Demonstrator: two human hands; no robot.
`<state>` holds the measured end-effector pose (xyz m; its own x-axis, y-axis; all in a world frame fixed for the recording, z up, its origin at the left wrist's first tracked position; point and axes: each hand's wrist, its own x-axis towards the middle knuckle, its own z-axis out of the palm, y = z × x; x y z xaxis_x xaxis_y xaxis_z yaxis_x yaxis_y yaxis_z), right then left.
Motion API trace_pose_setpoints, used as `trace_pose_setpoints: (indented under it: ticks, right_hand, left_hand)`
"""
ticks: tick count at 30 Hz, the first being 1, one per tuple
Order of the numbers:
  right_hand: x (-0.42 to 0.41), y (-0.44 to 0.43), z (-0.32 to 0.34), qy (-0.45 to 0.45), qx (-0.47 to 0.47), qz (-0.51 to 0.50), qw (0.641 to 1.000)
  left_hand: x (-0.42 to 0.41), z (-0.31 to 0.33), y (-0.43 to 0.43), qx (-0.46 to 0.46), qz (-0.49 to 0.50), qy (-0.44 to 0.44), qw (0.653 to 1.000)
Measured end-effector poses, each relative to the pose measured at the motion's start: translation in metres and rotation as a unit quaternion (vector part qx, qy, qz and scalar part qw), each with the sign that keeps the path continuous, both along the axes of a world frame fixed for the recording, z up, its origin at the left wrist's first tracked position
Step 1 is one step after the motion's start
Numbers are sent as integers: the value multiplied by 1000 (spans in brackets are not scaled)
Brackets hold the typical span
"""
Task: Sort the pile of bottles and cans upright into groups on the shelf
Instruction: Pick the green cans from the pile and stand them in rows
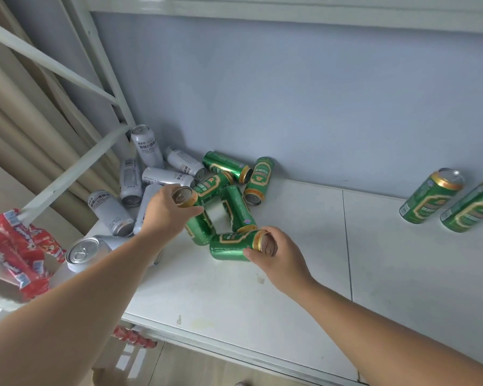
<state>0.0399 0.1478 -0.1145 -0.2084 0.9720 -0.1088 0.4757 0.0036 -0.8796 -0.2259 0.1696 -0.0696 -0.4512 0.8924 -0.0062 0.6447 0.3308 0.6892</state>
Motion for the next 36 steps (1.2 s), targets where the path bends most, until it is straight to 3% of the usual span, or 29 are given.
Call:
trace_pose_setpoints:
  ticks: [15,36]
  right_hand:
    - [101,22,27,70,78,-128,986]
    - [336,59,48,12,113,-188,976]
  left_hand:
    - [104,65,36,0,-220,90,971]
    - [337,84,109,2,-365,39,930]
